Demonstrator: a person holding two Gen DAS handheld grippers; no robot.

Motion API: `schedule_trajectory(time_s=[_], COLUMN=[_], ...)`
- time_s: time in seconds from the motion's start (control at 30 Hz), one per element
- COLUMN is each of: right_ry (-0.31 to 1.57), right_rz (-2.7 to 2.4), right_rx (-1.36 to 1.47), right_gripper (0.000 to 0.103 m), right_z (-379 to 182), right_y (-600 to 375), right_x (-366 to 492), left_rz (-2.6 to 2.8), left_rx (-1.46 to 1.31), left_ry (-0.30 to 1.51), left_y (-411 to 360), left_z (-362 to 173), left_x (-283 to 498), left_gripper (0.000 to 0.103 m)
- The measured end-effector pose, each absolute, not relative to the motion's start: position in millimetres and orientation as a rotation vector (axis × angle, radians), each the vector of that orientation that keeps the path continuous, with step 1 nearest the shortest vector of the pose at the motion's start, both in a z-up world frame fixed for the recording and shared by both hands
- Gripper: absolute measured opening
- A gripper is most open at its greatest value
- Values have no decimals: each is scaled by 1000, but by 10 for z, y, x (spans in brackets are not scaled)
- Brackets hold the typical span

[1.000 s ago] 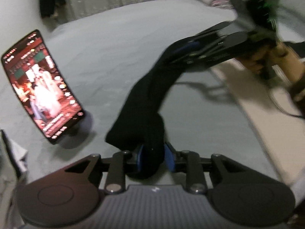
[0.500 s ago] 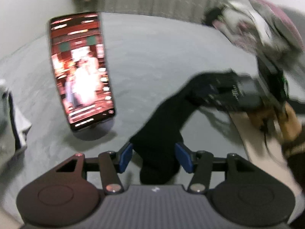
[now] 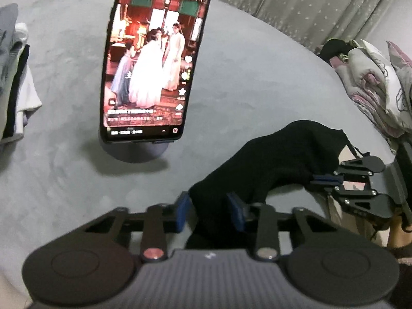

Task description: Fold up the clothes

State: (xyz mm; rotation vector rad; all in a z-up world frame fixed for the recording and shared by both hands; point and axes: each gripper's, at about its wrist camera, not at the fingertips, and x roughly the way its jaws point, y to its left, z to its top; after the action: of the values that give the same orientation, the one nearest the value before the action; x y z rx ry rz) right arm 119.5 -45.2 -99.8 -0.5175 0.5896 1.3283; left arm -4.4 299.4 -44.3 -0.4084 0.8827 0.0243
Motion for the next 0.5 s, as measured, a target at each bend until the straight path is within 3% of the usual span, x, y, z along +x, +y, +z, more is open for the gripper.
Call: schedule_trajectory(time_s=[0.07, 0.2, 0.33, 0.5], right_ry=[589, 575, 554, 550], right_rz=[1330, 1324, 1332, 1311], right_rx=[-514, -485, -464, -462], right_gripper=[8, 8, 8, 8], right_z=[-994, -955, -918, -915], right_y=[-473, -509, -521, -499], right_x=[1201, 1218, 1212, 1232], left_rz=[46, 145, 204, 240], left_rx=[-378, -200, 34, 22], left_ry=[850, 707, 695, 771], left_y=[2950, 2783, 2523, 2632], left_z=[-407, -145, -60, -131], left_x=[-54, -217, -239, -193], left_gripper=[8, 8, 8, 27])
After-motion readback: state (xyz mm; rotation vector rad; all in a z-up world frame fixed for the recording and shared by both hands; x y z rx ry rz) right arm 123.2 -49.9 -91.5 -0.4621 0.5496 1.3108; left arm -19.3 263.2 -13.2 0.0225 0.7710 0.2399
